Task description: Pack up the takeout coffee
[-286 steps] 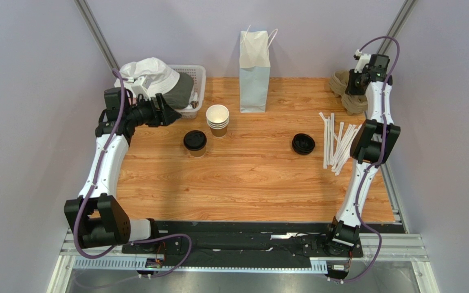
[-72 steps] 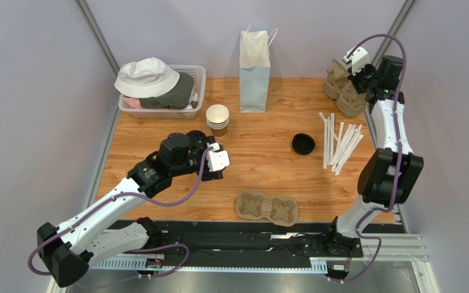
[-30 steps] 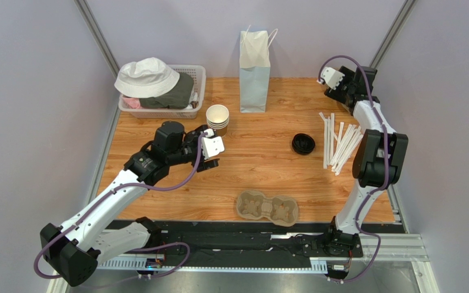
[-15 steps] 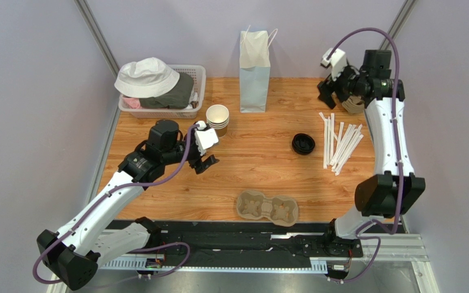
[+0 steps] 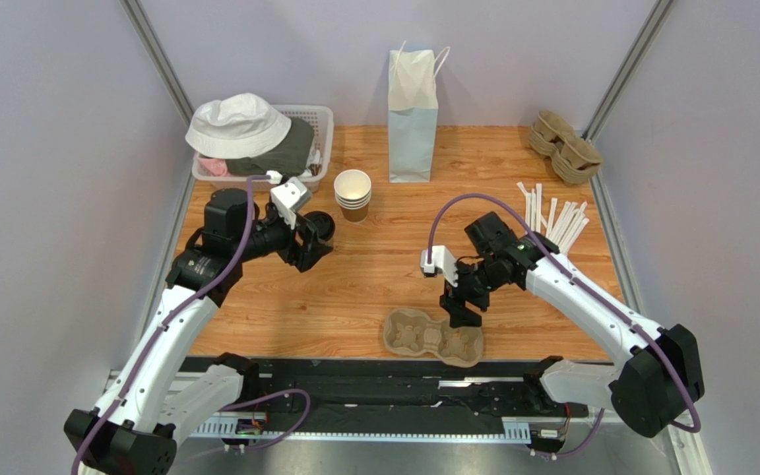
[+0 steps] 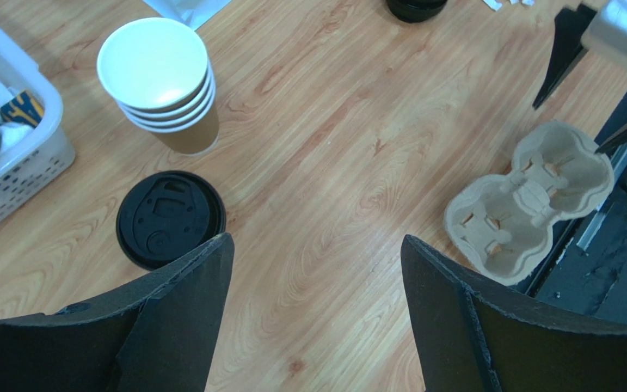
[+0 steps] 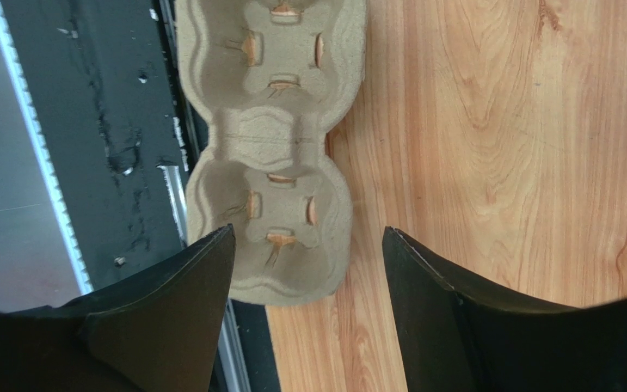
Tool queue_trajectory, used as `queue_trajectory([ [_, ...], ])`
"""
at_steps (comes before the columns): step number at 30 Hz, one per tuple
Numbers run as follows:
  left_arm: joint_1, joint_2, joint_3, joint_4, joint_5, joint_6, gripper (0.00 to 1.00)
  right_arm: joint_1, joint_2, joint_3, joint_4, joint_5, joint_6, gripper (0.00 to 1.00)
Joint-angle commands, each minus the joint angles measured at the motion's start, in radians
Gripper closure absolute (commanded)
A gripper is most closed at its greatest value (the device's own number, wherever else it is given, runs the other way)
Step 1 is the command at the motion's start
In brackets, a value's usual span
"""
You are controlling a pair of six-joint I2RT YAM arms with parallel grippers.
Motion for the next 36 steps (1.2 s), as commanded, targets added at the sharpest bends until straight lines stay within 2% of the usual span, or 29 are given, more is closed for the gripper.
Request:
queue_trajectory([
  [1, 0.056, -0.043, 0.017, -0.04, 0.035, -0.06, 0.17, 0.035, 0.015, -0.072, 0.182, 0.054, -0.001, 0.3],
  [6, 0.084, -0.083, 0.0, -0.06, 0.026, -0.075, 0.17, 0.072, 0.089, -0.089, 0.193, 0.073, -0.055, 0.34],
  [10, 0.11, -0.116, -0.018, -0.076, 0.011, -0.078, 0.17, 0.089, 0.146, -0.14, 0.268, 0.123, -0.069, 0.36],
  [13, 0.13, -0.141, -0.02, -0.098, 0.008, -0.078, 0.17, 0.095, 0.178, -0.137, 0.294, 0.131, -0.087, 0.43],
  [16, 0.156, -0.164, -0.018, -0.119, 0.006, -0.078, 0.17, 0.102, 0.183, -0.121, 0.274, 0.111, -0.102, 0.56],
  [17, 0.166, -0.17, -0.017, -0.124, 0.006, -0.08, 0.17, 0.113, 0.17, -0.105, 0.265, 0.102, -0.102, 0.65],
  [18, 0.174, -0.173, -0.015, -0.126, 0.005, -0.085, 0.17, 0.119, 0.166, -0.088, 0.262, 0.091, -0.096, 0.69],
  [23, 0.212, -0.19, 0.005, -0.124, -0.011, -0.126, 0.18, 0.184, 0.199, 0.059, 0.266, -0.002, 0.025, 0.98],
  [30, 0.303, -0.164, 0.046, -0.078, -0.02, -0.201, 0.19, 0.265, 0.379, 0.251, 0.348, -0.071, 0.152, 1.0],
  [35, 0.344, -0.117, 0.092, -0.041, -0.034, -0.238, 0.19, 0.354, 0.598, 0.455, 0.417, -0.102, 0.262, 1.0],
  [36, 0.352, -0.112, 0.103, -0.04, -0.04, -0.241, 0.19, 0.36, 0.633, 0.493, 0.426, -0.091, 0.325, 1.0],
])
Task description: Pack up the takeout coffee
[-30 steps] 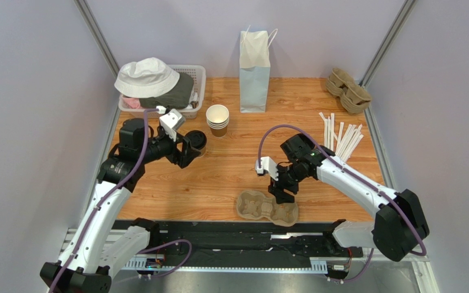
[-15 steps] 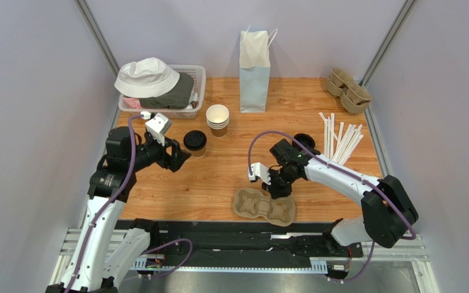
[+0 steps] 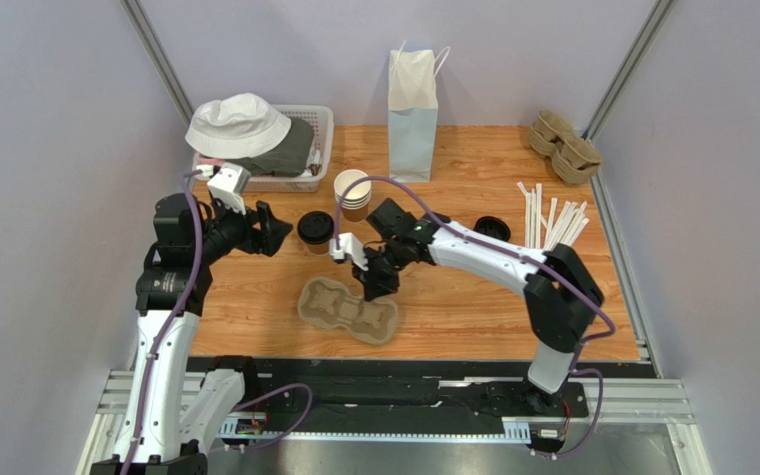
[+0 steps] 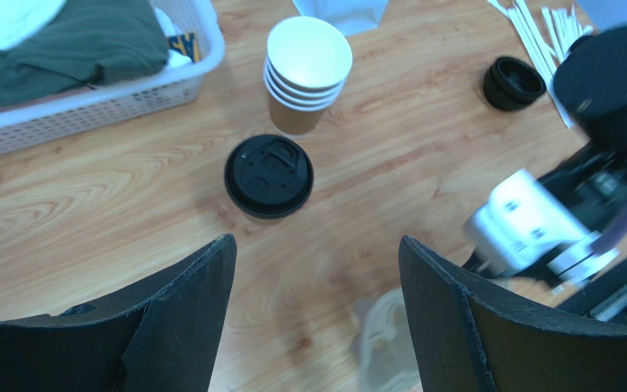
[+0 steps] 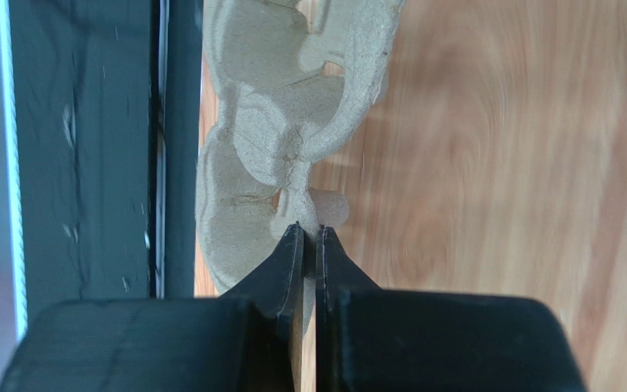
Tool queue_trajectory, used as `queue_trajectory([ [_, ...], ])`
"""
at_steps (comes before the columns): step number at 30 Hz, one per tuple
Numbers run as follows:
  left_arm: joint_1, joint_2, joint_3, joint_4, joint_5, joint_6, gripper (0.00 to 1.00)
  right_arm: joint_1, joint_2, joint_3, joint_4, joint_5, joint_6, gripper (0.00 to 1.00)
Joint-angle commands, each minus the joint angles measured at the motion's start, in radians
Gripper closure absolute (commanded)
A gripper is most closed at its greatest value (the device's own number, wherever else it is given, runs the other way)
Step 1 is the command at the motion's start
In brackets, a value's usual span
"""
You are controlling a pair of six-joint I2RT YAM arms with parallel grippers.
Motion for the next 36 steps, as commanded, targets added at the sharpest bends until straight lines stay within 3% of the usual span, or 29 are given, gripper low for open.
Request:
queue_trajectory([
  [1, 0.04, 0.022, 0.068, 0.058, -0.022, -0.058, 0.19, 0.059, 0.156, 0.196, 0.11, -0.013, 0.201, 1.0],
  [6, 0.065, 0.028, 0.073, 0.04, -0.048, -0.078, 0.19, 0.062, 0.374, 0.474, 0.136, 0.035, 0.408, 1.0],
  [12, 0.085, 0.041, 0.067, 0.041, -0.054, -0.094, 0.2, 0.088, 0.442, 0.514, 0.202, 0.105, 0.564, 0.96],
  [15, 0.089, 0.056, 0.076, 0.044, -0.056, -0.091, 0.2, 0.093, 0.462, 0.505, 0.208, 0.121, 0.593, 0.8],
  [16, 0.091, 0.061, 0.078, 0.044, -0.057, -0.089, 0.2, 0.091, 0.465, 0.505, 0.207, 0.121, 0.6, 0.67],
  [18, 0.094, 0.065, 0.079, 0.052, -0.053, -0.091, 0.2, 0.093, 0.454, 0.511, 0.207, 0.13, 0.61, 0.54],
  [19, 0.094, 0.067, 0.078, 0.052, -0.048, -0.092, 0.2, 0.091, 0.444, 0.517, 0.199, 0.13, 0.608, 0.42],
  [22, 0.096, 0.074, 0.084, 0.058, -0.047, -0.089, 0.2, 0.074, 0.378, 0.575, 0.137, 0.096, 0.608, 0.34],
  [25, 0.097, 0.088, 0.102, 0.055, -0.042, -0.083, 0.19, 0.001, 0.292, 0.669, 0.043, 0.014, 0.642, 0.33],
  [29, 0.097, 0.114, 0.13, 0.059, -0.004, -0.069, 0.17, -0.13, 0.192, 0.761, -0.008, 0.0, 0.583, 0.24],
  [33, 0.099, 0.147, 0.133, 0.082, 0.036, -0.075, 0.16, -0.275, 0.164, 0.861, -0.022, 0.12, 0.424, 0.15],
  [36, 0.1, 0.168, 0.131, 0.104, 0.067, -0.084, 0.16, -0.351, 0.175, 0.914, 0.006, 0.232, 0.259, 0.13],
])
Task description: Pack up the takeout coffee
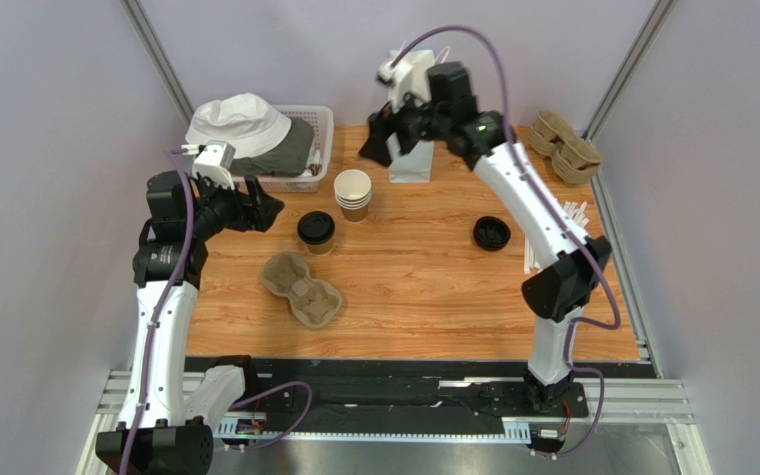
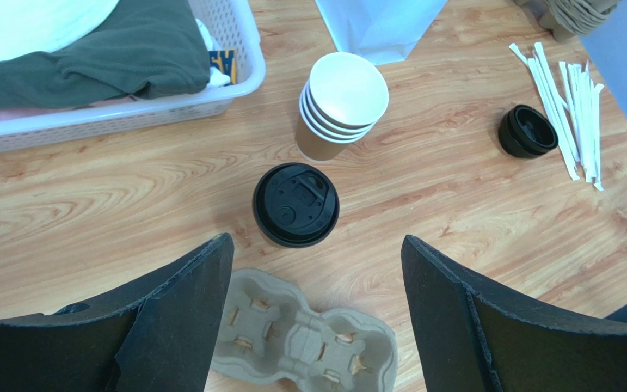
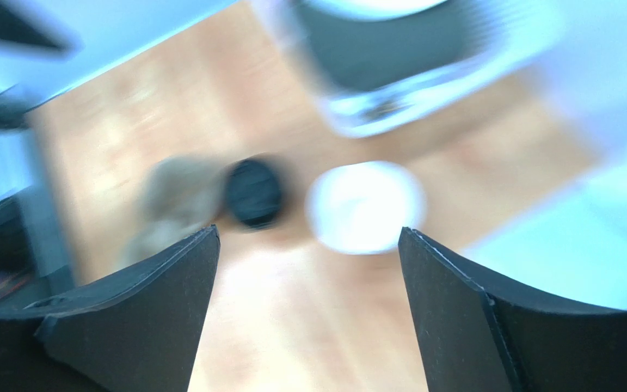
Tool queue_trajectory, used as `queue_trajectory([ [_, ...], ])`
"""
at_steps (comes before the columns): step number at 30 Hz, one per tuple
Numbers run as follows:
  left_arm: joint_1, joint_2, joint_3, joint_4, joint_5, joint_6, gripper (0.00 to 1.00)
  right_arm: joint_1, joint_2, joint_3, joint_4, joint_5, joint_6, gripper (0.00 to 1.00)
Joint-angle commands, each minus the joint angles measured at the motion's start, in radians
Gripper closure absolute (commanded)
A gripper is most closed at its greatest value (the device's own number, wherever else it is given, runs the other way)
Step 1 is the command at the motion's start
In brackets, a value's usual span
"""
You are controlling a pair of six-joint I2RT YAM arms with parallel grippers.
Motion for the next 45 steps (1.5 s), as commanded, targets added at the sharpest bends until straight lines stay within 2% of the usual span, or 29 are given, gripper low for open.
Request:
queue_trajectory([
  [1, 0.009, 0.03, 0.034, 0.057, 0.071, -0.01, 0.16, -0.101, -0.026, 0.081, 0.02, 0.171, -0.292, 0.13],
  [8, 0.009, 0.059, 0.039, 0.063, 0.077, 0.005, 0.16, -0.184, 0.059, 0.102, 0.131, 0.214, -0.517, 0.13],
  [17, 0.009, 0.045, 0.013, 0.049, 0.085, 0.032, 0.16, -0.198, 0.223, 0.177, 0.215, 0.213, -0.616, 0.16],
  [20, 0.009, 0.05, 0.019, 0.037, 0.097, 0.051, 0.17, -0.198, 0.274, 0.217, 0.203, 0.222, -0.654, 0.22],
  [21, 0.009, 0.05, 0.022, 0.034, 0.1, 0.054, 0.17, -0.198, 0.276, 0.216, 0.198, 0.223, -0.674, 0.3],
  [22, 0.009, 0.047, 0.022, 0.029, 0.101, 0.063, 0.17, -0.198, 0.274, 0.208, 0.194, 0.222, -0.682, 0.35],
  [23, 0.007, 0.042, 0.022, 0.031, 0.1, 0.066, 0.17, -0.201, 0.256, 0.185, 0.189, 0.214, -0.688, 0.39],
  [26, 0.009, 0.039, 0.024, 0.035, 0.101, 0.066, 0.17, -0.202, 0.202, 0.095, 0.186, 0.179, -0.708, 0.6],
  [27, 0.009, 0.042, 0.025, 0.038, 0.106, 0.069, 0.18, -0.202, 0.161, 0.069, 0.184, 0.171, -0.713, 0.76],
  [28, 0.01, 0.045, 0.03, 0.041, 0.12, 0.071, 0.18, -0.202, 0.138, 0.047, 0.181, 0.161, -0.72, 0.84],
  [29, 0.009, 0.045, 0.034, 0.046, 0.126, 0.077, 0.18, -0.202, 0.116, 0.015, 0.165, 0.139, -0.725, 0.96],
  [30, 0.007, 0.05, 0.047, 0.052, 0.128, 0.079, 0.18, -0.202, 0.077, 0.007, 0.149, 0.127, -0.727, 1.0],
  [35, 0.007, 0.08, 0.109, 0.043, 0.157, 0.092, 0.2, -0.193, -0.046, -0.034, -0.001, 0.046, -0.679, 1.0],
  [38, 0.009, 0.088, 0.133, 0.037, 0.177, 0.088, 0.2, -0.166, -0.15, -0.127, -0.082, 0.035, -0.667, 1.0],
  [45, 0.009, 0.086, 0.139, 0.014, 0.258, 0.068, 0.21, -0.022, -0.489, -0.546, -0.182, 0.03, -0.693, 1.0],
])
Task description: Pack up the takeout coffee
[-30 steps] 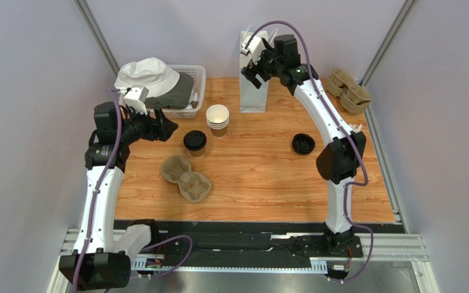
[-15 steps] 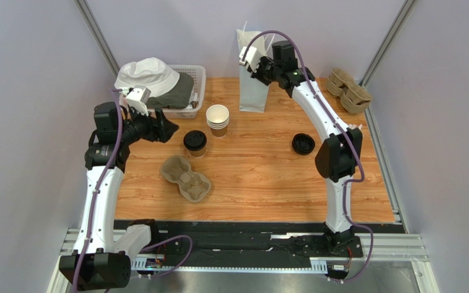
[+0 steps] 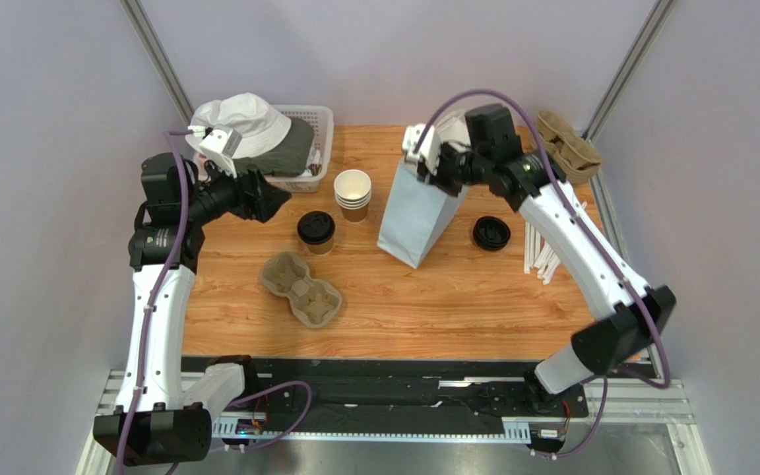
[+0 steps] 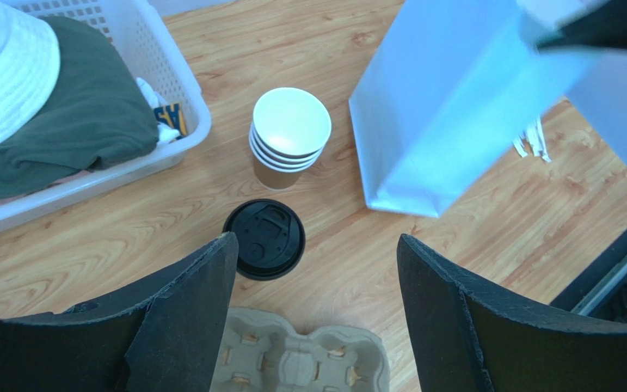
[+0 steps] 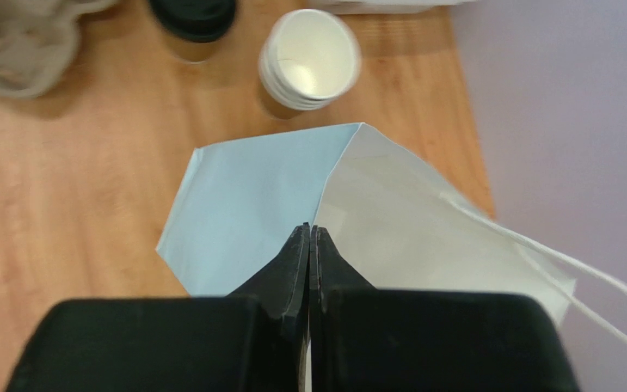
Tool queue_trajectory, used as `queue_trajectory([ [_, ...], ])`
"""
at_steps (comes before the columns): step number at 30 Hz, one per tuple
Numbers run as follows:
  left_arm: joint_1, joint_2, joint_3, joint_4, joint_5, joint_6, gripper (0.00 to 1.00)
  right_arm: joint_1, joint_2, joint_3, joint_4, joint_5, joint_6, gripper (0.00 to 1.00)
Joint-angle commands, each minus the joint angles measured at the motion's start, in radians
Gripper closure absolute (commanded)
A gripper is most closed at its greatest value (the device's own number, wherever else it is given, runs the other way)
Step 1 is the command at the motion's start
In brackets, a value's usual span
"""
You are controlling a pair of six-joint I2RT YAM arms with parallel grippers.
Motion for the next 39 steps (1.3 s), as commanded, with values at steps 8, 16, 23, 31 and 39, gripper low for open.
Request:
queue_trajectory([
  [8, 0.002, 0.006, 0.02, -0.004, 0.161, -0.051, 0.22, 0.287, -0.426, -0.421, -0.171, 0.044, 0.031, 0.96],
  [16, -0.133, 0.084, 0.094, 0.03, 0.178, -0.115, 0.23, 0.308, -0.437, -0.282, -0.183, 0.117, 0.169, 0.34],
  [23, -0.323, 0.198, 0.266, 0.028, 0.06, -0.175, 0.25, 0.295, -0.488, -0.132, -0.099, 0.315, 0.431, 0.29],
  [31, -0.529, 0.322, 0.422, 0.001, -0.051, -0.175, 0.25, 0.092, -0.515, -0.124, -0.058, 0.427, 0.792, 0.35],
  [39, -0.684, 0.409, 0.51, -0.054, -0.124, -0.143, 0.25, -0.119, -0.448, -0.133, -0.087, 0.167, 1.056, 0.42],
])
